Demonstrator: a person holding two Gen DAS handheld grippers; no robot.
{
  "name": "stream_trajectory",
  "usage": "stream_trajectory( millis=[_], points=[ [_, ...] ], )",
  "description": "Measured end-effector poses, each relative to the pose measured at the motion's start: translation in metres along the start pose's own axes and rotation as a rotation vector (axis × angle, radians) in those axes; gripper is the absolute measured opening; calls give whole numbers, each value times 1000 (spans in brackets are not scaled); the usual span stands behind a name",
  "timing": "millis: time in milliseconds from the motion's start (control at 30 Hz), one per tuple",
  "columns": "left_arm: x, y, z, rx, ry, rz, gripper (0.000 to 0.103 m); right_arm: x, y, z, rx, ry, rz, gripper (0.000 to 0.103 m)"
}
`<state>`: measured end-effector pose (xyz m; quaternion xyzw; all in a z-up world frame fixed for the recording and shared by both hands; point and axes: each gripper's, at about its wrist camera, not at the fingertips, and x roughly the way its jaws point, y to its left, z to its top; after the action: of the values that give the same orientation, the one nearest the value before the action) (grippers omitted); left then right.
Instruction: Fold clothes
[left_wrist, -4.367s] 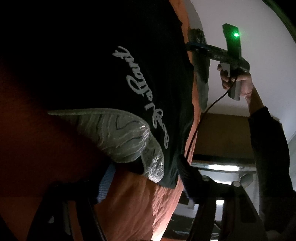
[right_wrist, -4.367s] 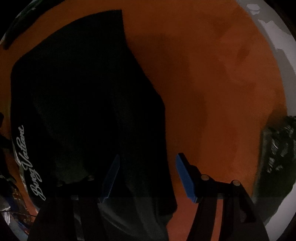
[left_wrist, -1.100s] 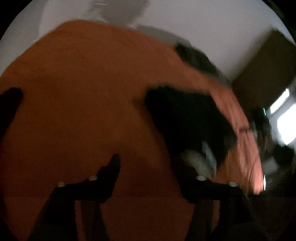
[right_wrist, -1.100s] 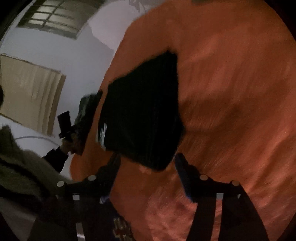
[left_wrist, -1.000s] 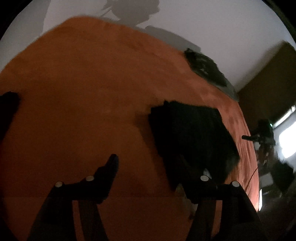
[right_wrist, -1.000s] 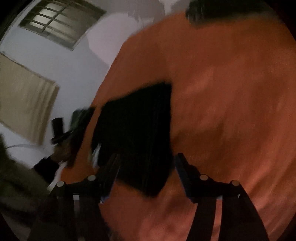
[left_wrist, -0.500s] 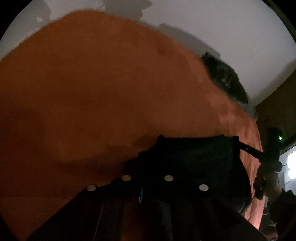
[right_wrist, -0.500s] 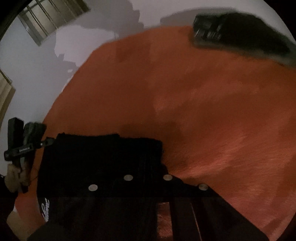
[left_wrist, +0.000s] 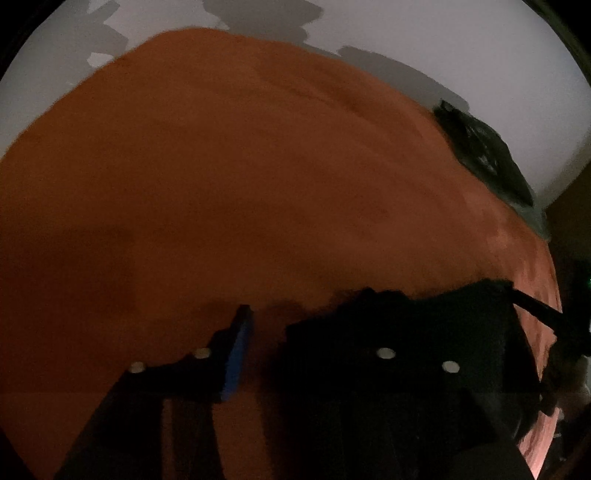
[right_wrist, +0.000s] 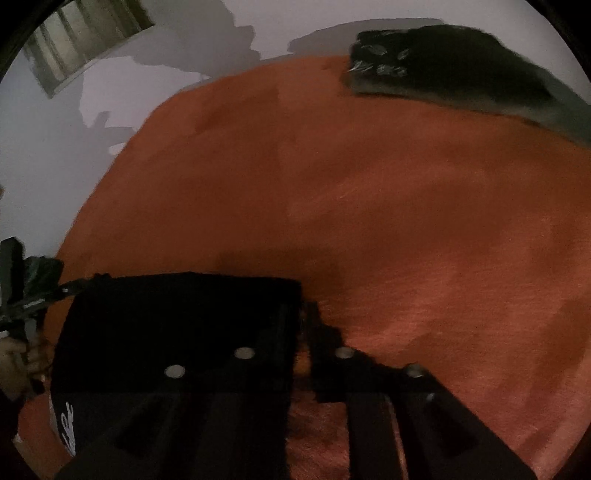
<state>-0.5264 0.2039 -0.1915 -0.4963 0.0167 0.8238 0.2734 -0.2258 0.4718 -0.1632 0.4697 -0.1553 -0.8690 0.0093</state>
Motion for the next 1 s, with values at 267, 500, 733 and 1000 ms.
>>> stream_trajectory(
  millis=[267, 500, 733, 1000],
  points=[
    [-112, -19, -76, 70, -107, 24, 49, -94, 39, -61, -69, -97, -44, 26],
    [-132, -55, -194, 271, 69, 58, 48, -128, 118, -159, -323, -196, -97, 13],
    [-130, -66, -208, 344, 68, 75, 47, -97, 139, -175, -349, -54, -1, 10],
    [-103, -28, -216, 223, 155, 82, 48, -63, 83, -166, -216, 58, -55, 3]
  ],
)
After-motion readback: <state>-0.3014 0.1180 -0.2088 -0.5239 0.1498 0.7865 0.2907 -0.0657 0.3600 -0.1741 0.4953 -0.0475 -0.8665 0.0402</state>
